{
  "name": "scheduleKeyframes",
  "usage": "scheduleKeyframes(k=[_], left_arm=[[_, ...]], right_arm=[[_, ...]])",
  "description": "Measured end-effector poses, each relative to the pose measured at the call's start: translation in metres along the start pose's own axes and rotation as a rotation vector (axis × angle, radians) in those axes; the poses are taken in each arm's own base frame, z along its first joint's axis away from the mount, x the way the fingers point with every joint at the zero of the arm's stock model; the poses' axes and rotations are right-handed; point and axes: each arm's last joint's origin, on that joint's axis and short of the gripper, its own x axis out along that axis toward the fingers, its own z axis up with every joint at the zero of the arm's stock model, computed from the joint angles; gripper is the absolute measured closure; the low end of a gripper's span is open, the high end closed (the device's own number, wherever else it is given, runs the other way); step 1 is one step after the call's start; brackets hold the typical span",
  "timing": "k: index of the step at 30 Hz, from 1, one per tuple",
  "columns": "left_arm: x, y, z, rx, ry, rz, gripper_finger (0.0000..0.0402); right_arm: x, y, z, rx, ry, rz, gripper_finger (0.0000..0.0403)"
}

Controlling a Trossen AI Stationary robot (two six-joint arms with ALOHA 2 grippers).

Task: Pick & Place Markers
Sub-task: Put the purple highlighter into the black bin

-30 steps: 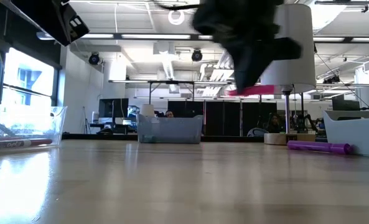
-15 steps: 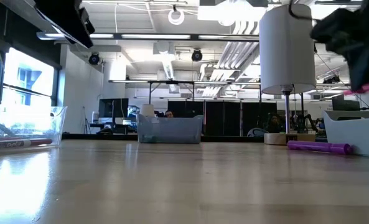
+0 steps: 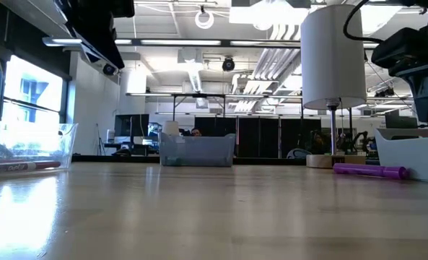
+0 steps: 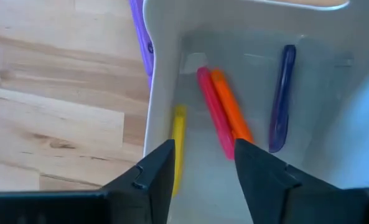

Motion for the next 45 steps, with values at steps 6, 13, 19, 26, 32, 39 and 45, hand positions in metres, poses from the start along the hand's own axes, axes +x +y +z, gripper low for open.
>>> scheduleKeyframes(k=[6,13,19,26,32,39,45], left_arm=[[0.001,0.005,0.002,-0.007,0.009,-0.021,0.0401],[0.001,0.004,0.001,-0.001,0.017,-0.027,0.0401],[0.001,0.004,0.001,0.031,0.015,-0.029,0.0401],[-0.029,0.011,-0.003,0.108,-0.227,-0.031,0.0401],[-0.022,0.026,-0.051,0.202,-0.454,-0.093,0.0401],[0.000,0.041,-0.095,0.232,-0.727,-0.078,0.0401],[0.005,0.051,-0.122,0.203,-0.850,-0.093,0.0402]], right_arm=[[0.000,0.000,0.000,-0.004,-0.001,0.000,0.0244],[-0.020,0.001,0.004,-0.028,-0.044,0.085,0.0274],[-0.058,0.017,0.015,-0.107,-0.202,0.226,0.0343],[-0.091,0.039,0.031,-0.193,-0.362,0.274,0.0386],[-0.097,0.058,0.040,-0.247,-0.376,0.246,0.0395],[-0.090,0.075,0.045,-0.259,-0.333,0.246,0.0397],[-0.087,0.082,0.048,-0.239,-0.309,0.278,0.0401]])
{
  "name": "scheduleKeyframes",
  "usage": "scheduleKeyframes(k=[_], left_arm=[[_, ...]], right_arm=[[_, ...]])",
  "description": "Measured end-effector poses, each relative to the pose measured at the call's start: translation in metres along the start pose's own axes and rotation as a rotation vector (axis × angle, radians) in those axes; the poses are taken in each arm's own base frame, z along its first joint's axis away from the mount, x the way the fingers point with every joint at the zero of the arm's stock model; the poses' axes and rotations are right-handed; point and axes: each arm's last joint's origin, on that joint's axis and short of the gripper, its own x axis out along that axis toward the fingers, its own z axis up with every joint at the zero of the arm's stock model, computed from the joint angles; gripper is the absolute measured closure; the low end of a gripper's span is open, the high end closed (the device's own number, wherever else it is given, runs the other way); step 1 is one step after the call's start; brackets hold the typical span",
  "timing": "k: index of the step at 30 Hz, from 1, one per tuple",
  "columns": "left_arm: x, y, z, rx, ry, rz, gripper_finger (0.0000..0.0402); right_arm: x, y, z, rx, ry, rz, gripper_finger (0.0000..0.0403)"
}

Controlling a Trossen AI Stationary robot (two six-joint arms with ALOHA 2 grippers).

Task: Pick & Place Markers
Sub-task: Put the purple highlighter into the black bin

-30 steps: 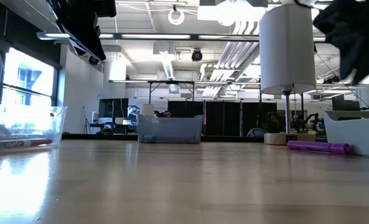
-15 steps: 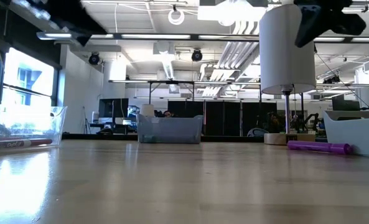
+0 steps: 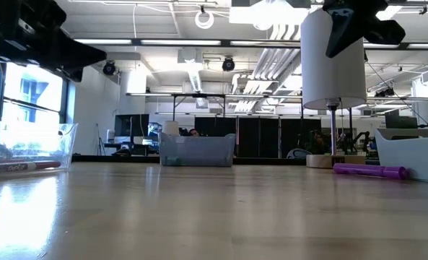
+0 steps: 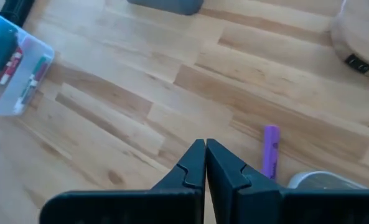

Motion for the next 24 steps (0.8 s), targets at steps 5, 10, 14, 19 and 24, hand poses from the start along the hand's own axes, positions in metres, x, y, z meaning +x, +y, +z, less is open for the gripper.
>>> scheduleKeyframes(k=[5,10,14,19,24], left_arm=[[-0.015,0.002,0.001,0.007,-0.071,0.000,0.0401],[-0.015,0.002,-0.002,0.027,-0.045,-0.014,0.0401],[-0.014,0.002,-0.007,0.013,-0.030,-0.019,0.0402],[-0.014,-0.001,-0.011,0.033,0.010,-0.098,0.0402],[-0.014,0.000,-0.016,0.015,0.061,-0.071,0.0401]], right_arm=[[0.002,0.002,0.001,0.003,0.019,0.016,0.0402],[0.024,0.014,-0.001,-0.035,0.064,-0.018,0.0403],[0.056,0.029,0.002,-0.117,0.166,-0.091,0.0403],[0.094,0.043,0.012,-0.223,0.290,-0.205,0.0403],[0.119,0.037,0.023,-0.266,0.401,-0.355,0.0403]])
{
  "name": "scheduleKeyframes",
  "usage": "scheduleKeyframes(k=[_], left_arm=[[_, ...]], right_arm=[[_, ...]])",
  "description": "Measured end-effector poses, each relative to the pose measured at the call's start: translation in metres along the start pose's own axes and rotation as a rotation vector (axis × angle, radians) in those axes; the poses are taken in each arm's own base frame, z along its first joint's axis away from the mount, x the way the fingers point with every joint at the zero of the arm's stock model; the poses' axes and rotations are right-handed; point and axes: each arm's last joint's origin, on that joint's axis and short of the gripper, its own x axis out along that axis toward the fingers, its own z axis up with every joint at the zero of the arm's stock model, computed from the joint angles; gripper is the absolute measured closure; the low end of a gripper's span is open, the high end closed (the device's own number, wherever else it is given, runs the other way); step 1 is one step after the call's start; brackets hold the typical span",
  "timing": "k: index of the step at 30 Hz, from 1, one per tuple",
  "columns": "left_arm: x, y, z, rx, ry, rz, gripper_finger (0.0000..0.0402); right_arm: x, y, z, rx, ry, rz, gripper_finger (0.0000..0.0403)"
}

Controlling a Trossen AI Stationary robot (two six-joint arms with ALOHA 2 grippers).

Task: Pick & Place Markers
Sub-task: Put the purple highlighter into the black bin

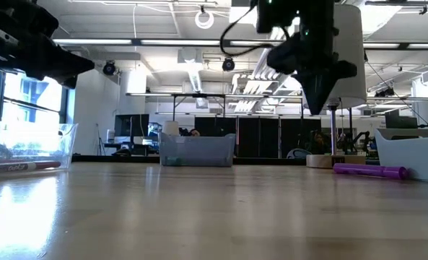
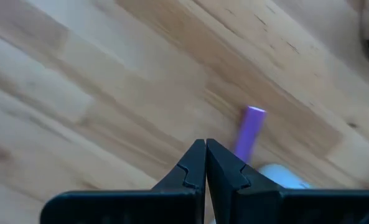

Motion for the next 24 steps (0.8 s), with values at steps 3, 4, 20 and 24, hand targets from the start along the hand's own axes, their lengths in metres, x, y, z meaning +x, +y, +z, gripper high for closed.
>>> scheduleKeyframes(k=[3,4,20,24], left_arm=[[0.000,0.000,0.000,0.001,0.005,0.008,0.0401],[0.000,0.000,0.000,0.001,0.004,0.008,0.0401],[0.000,0.000,0.000,0.001,0.005,0.012,0.0401],[0.000,0.000,0.000,0.001,0.005,0.013,0.0401]], right_arm=[[0.010,-0.007,0.009,-0.008,0.058,-0.041,0.0402],[0.014,-0.010,0.012,-0.016,0.078,-0.042,0.0401],[0.054,-0.034,0.041,-0.059,0.222,-0.119,0.0245],[0.068,-0.035,0.046,-0.061,0.274,-0.131,0.0234]])
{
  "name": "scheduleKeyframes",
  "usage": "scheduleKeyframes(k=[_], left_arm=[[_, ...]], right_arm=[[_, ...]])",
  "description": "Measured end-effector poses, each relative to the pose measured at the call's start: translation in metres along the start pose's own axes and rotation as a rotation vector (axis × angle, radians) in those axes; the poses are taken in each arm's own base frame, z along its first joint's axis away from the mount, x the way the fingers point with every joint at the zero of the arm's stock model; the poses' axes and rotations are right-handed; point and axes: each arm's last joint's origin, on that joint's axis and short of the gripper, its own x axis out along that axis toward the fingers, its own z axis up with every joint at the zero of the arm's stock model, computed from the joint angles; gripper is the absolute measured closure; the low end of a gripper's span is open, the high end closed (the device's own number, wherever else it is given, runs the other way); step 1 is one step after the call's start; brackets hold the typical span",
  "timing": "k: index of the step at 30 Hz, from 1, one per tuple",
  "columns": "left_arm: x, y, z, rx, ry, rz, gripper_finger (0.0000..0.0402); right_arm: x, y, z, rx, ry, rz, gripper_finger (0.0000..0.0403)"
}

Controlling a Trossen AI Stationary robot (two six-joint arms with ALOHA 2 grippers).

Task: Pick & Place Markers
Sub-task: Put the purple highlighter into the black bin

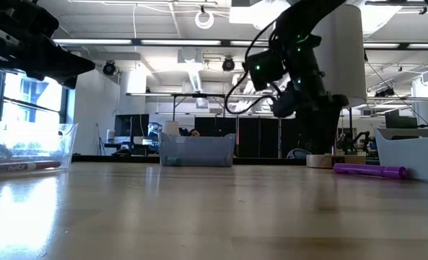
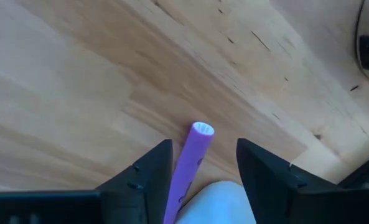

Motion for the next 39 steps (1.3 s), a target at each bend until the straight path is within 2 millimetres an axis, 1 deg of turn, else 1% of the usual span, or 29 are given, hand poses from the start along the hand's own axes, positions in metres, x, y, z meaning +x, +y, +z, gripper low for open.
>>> scheduleKeyframes(k=[3,7,18,25,28,33,36,39], left_arm=[[0.000,0.000,0.000,0.000,0.000,0.000,0.0401],[0.000,0.000,0.000,0.000,0.001,0.000,0.0401],[0.000,0.000,0.000,0.000,0.001,0.001,0.0401],[0.000,0.000,0.000,0.000,0.002,0.001,0.0401],[0.000,0.000,0.000,0.000,0.002,0.001,0.0401],[0.000,0.000,0.000,0.000,0.002,0.001,0.0401],[0.000,0.000,0.000,0.000,0.002,0.001,0.0401],[0.000,0.000,0.000,0.000,0.002,0.001,0.0401]], right_arm=[[0.010,0.000,0.004,0.006,0.050,-0.022,0.0235],[0.022,0.000,0.009,0.002,0.146,0.002,0.0237],[0.045,0.001,0.019,-0.018,0.246,0.006,0.0238],[0.060,0.003,0.024,-0.053,0.330,0.045,0.0243],[0.061,0.004,0.024,-0.059,0.332,0.045,0.0267],[0.058,0.003,0.023,-0.018,0.318,0.051,0.0341],[0.051,0.001,0.022,-0.010,0.270,0.045,0.0343],[0.034,-0.003,0.018,0.007,0.208,0.057,0.0343]])
